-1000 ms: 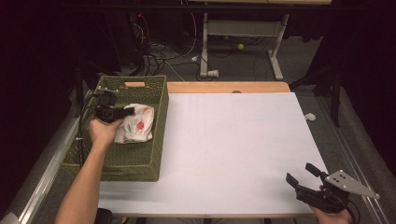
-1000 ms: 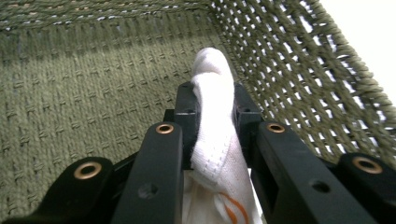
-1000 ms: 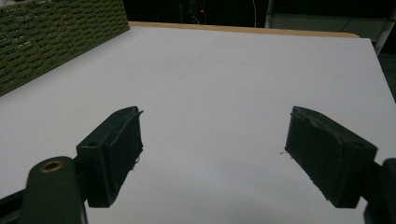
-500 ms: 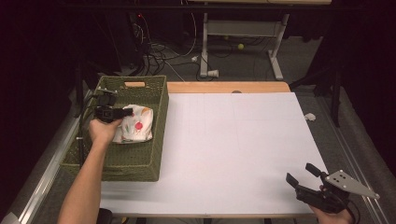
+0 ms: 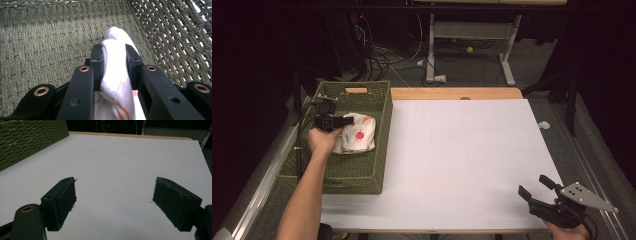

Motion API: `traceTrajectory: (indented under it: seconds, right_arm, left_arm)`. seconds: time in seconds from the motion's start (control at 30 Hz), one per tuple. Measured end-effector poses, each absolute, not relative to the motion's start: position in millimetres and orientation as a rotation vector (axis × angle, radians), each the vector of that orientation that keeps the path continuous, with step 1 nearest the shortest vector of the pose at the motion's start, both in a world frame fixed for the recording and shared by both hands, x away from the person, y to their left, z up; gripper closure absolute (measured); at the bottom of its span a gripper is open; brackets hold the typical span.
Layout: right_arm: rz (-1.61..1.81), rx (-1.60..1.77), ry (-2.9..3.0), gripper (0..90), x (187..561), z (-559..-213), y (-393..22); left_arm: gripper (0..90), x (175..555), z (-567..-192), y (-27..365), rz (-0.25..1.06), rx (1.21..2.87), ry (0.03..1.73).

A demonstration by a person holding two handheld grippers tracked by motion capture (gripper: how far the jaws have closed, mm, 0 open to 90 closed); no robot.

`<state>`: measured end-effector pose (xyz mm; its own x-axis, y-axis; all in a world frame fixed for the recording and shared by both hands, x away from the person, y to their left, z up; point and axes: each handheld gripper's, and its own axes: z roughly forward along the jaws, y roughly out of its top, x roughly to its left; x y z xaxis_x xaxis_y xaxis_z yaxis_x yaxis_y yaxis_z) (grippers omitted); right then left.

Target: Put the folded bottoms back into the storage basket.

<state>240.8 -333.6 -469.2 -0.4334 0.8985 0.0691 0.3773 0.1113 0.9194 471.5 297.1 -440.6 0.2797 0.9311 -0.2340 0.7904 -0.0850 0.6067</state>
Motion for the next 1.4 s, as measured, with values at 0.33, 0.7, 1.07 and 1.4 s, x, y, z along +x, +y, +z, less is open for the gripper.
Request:
traceTrajectory:
  seconds: [0.33,0.7,1.07,1.4]
  right_arm:
    - [1.303,1.238,1.874,19.1,241,-469,-334]
    - [1.301,1.239,1.872,19.1,240,-469,-334]
    - [1.3,1.237,1.872,19.1,240,-469,-333]
    - [1.299,1.235,1.869,19.1,240,-469,-333]
  left_arm:
    - [64.9,472,-444,295,0.308,1.923,1.56]
    - [49.9,469,-440,296,0.35,1.872,1.574]
    - [45.0,464,-432,301,0.392,1.84,1.568]
    - [45.0,457,-422,296,0.404,1.834,1.507]
